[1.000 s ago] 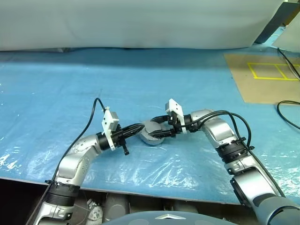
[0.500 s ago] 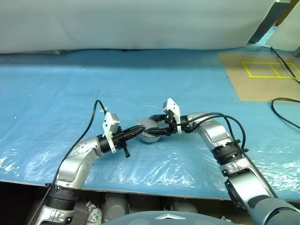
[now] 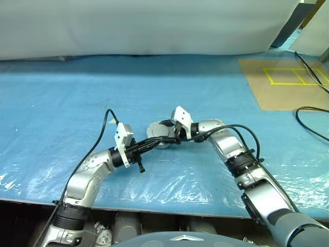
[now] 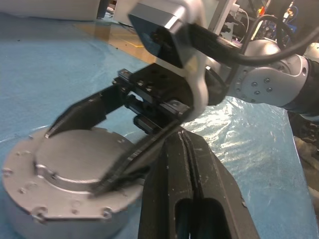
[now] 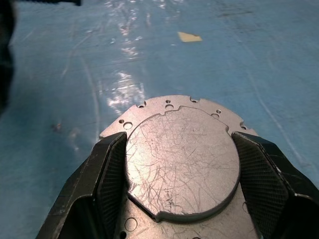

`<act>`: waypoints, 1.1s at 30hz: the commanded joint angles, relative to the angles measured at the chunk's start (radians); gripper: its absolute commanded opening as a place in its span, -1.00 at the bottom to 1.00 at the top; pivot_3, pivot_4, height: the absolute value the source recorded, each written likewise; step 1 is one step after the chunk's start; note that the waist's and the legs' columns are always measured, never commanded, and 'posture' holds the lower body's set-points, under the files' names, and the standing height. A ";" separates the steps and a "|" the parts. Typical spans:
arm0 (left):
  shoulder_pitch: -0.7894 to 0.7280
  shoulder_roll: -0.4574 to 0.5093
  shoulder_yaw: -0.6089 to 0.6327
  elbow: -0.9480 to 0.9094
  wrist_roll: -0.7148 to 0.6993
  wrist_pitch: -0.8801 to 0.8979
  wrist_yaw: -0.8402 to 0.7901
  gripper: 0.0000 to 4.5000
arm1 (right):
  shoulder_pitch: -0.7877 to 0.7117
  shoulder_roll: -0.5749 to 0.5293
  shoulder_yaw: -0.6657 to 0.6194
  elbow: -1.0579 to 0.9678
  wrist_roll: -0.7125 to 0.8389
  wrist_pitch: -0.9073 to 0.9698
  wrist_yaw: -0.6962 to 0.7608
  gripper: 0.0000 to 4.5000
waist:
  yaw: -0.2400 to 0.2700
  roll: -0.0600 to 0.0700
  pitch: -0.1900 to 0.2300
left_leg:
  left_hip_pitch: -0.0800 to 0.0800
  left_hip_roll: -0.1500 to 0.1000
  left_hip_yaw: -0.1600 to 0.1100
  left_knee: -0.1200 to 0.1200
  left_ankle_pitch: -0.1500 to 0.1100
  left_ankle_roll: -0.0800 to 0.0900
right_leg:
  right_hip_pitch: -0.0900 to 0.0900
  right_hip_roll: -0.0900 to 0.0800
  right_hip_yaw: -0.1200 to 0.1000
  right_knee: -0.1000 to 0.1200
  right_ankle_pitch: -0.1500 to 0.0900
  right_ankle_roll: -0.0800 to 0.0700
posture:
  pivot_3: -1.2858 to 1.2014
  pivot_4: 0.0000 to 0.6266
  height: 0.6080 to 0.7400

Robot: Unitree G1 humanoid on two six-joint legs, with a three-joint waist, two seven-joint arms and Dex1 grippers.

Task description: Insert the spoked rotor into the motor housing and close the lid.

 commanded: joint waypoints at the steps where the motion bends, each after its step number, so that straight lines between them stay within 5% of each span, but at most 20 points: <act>1: 0.001 -0.006 -0.006 -0.033 -0.011 0.000 0.003 -1.00 | 0.017 0.006 -0.038 0.042 0.009 0.134 -0.043 0.32 | 0.001 0.000 0.000 | 0.000 0.000 0.000 0.000 0.000 0.000 | 0.000 0.000 0.000 0.000 0.000 0.000 | 0.03 -0.52 1.00; 6: 0.001 -0.006 -0.005 -0.026 -0.009 -0.006 0.002 -1.00 | 0.058 0.004 0.002 0.008 -0.043 0.086 -0.071 0.32 | -0.001 0.000 0.000 | -0.002 0.000 0.000 -0.003 0.000 -0.001 | -0.002 0.000 0.000 -0.003 0.000 0.000 | 0.03 -0.52 1.00; 13: 0.008 -0.004 -0.002 -0.006 -0.004 -0.023 -0.008 -1.00 | 0.067 0.015 -0.112 -0.136 0.140 0.225 -0.001 0.32 | -0.001 0.000 0.000 | -0.003 -0.001 0.000 -0.008 0.002 -0.003 | -0.003 0.000 0.000 -0.008 0.000 0.000 | 0.03 -0.52 1.00; 21: 0.007 -0.004 0.002 0.016 0.000 -0.037 -0.021 -1.00 | 0.089 -0.020 0.008 -0.067 -0.031 0.100 -0.046 0.32 | -0.009 0.000 0.000 | -0.012 0.001 0.000 -0.010 0.003 -0.004 | -0.011 0.003 -0.002 -0.006 0.003 0.004 | 0.03 -0.52 1.00; 29: -0.072 -0.030 0.081 0.108 -0.012 -0.071 0.027 -1.00 | 0.130 -0.054 0.132 0.045 -0.189 -0.032 -0.085 0.32 | -0.008 0.000 0.000 | 0.010 -0.001 0.001 -0.010 0.000 0.000 | 0.010 -0.001 -0.001 -0.008 -0.002 0.004 | 0.03 -0.52 1.00; 33: -0.163 -0.026 0.119 0.206 0.050 -0.117 0.090 -1.00 | 0.146 -0.030 0.097 0.049 -0.135 0.015 -0.068 0.32 | -0.005 -0.002 -0.001 | 0.018 -0.002 -0.001 -0.014 0.000 0.000 | 0.016 -0.001 0.001 -0.009 -0.005 0.008 | 0.03 -0.52 1.00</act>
